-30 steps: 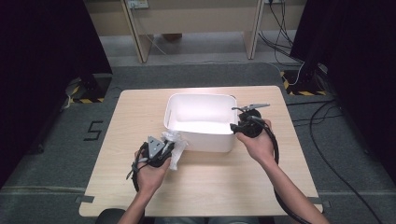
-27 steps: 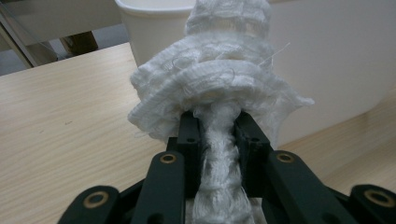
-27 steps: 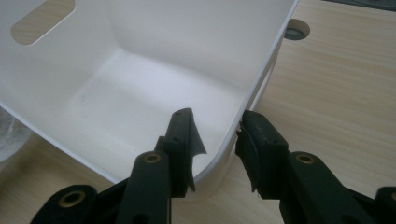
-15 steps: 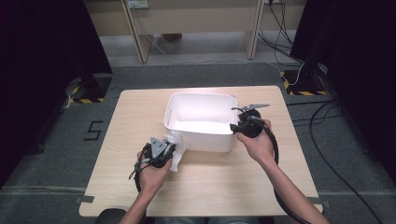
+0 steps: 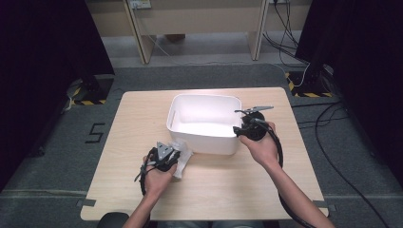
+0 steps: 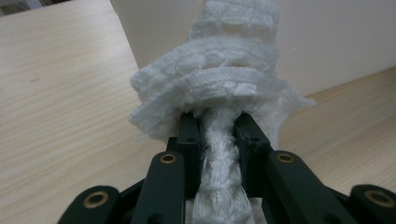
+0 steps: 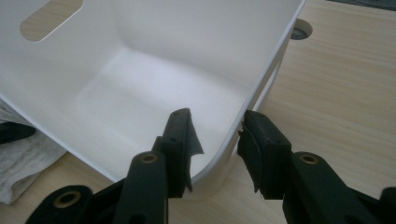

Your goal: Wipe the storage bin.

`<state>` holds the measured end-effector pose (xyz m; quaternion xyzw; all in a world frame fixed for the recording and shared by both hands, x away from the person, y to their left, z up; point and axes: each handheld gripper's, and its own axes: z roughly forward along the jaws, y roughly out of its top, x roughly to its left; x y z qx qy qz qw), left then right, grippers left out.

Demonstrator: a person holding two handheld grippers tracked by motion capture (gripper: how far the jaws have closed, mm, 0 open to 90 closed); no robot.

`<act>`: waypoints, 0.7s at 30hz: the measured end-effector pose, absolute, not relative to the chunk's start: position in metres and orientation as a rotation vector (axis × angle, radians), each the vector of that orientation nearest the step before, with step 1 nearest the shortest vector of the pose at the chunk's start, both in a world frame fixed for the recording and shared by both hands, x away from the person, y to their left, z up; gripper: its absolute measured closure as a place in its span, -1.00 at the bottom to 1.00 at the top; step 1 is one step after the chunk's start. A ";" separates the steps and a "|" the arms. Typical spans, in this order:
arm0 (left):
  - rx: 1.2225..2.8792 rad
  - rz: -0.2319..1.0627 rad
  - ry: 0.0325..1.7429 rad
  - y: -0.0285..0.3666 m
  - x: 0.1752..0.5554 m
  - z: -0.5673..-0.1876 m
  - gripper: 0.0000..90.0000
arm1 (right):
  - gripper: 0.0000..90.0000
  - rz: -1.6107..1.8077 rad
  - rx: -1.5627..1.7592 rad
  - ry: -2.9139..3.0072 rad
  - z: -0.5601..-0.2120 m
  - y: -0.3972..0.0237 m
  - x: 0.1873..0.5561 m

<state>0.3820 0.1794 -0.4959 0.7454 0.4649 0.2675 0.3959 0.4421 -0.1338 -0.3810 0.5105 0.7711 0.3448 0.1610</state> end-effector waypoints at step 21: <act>1.936 0.663 1.163 0.172 0.384 -0.501 0.66 | 0.41 0.990 1.456 2.197 -0.382 -0.135 0.443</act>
